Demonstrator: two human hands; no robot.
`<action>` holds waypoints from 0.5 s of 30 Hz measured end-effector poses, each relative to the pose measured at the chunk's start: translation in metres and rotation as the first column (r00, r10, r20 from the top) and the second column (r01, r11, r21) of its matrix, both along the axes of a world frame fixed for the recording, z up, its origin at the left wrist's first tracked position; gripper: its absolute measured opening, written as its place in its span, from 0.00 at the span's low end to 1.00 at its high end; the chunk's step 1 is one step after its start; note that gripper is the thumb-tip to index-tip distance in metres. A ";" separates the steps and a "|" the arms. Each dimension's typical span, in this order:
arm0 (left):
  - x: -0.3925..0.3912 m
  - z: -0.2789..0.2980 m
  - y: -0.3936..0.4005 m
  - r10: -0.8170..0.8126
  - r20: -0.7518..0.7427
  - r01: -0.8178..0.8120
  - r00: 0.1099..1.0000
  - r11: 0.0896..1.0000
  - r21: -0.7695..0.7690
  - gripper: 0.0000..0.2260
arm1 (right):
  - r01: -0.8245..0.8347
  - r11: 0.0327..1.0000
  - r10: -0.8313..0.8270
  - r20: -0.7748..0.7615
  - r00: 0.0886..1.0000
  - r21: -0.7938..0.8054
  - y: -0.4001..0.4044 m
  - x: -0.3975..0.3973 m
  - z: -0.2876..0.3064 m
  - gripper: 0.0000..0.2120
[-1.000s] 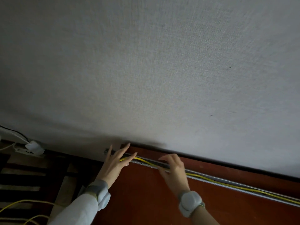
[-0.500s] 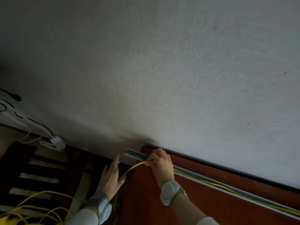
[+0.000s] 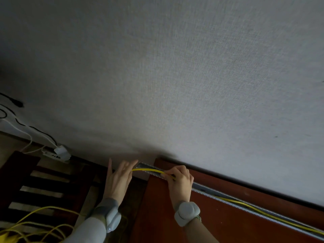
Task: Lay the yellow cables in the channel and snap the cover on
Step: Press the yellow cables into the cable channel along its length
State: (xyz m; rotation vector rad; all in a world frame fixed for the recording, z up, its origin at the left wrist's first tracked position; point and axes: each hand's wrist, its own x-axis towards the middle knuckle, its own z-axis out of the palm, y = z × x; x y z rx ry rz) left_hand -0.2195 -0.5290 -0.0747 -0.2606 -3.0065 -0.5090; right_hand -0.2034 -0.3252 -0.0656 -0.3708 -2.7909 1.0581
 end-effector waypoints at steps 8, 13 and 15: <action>-0.027 0.008 -0.001 -0.202 0.016 0.199 0.979 0.943 -0.266 0.39 | -0.118 0.938 0.157 -0.094 0.983 0.325 0.004 0.012 -0.004 0.07; -0.020 0.000 0.003 -0.201 0.001 0.182 0.980 0.883 -0.433 0.40 | -0.223 0.815 0.312 -0.082 0.946 0.534 0.008 0.018 -0.012 0.03; -0.016 -0.003 0.007 -0.205 0.010 0.187 0.979 0.873 -0.451 0.41 | -0.232 0.787 0.334 -0.078 0.939 0.572 0.011 0.020 -0.014 0.06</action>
